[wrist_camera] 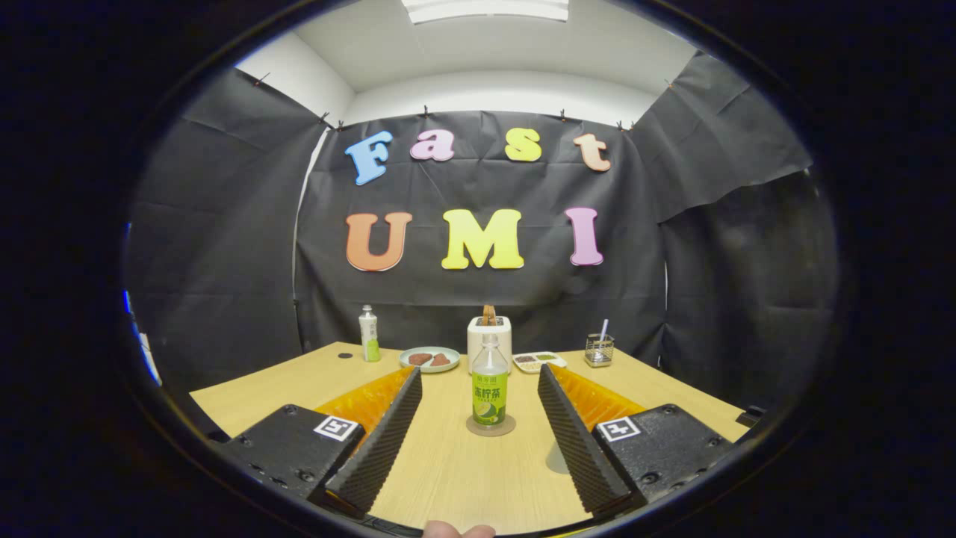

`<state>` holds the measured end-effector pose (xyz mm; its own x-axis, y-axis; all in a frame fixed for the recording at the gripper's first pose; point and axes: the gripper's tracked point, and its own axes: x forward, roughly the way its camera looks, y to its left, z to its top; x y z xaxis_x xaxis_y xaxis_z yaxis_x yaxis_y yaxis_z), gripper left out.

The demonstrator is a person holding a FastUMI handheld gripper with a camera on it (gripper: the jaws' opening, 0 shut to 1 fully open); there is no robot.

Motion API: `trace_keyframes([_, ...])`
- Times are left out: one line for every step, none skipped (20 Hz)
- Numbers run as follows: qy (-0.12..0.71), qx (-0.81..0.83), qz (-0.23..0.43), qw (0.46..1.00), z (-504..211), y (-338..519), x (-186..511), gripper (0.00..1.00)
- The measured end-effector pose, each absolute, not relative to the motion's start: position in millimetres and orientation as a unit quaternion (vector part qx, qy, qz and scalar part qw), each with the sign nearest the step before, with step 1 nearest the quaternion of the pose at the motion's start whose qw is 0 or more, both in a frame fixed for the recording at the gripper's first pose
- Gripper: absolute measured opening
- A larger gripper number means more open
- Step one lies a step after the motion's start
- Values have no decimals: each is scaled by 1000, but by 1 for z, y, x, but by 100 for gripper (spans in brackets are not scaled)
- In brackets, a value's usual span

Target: Take the bottle from table, then pour the juice into the cup, finally place the bottle on the coaster

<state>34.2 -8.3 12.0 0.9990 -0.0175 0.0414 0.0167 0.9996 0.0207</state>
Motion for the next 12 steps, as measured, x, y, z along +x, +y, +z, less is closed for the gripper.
trace_keyframes([-20,9,-9,1000,11,-8,34,100])
trace_keyframes([-21,9,-9,1000,12,-8,33,100])
trace_keyframes([-21,8,-9,1000,12,-9,33,100])
trace_keyframes([-21,9,-10,1000,12,-10,33,100])
trace_keyframes([-21,10,-10,1000,13,-9,33,100])
trace_keyframes([-23,9,-10,1000,13,-9,32,100])
trace_keyframes([-24,8,-10,1000,14,-9,32,100])
trace_keyframes([-25,7,-11,1000,14,-9,33,100])
trace_keyframes([-24,6,-10,1000,14,-9,33,100])
trace_keyframes([-24,6,-10,1000,14,-9,32,100])
trace_keyframes([-25,6,-10,1000,14,-10,32,100])
trace_keyframes([-25,6,-10,1000,15,-10,32,100])
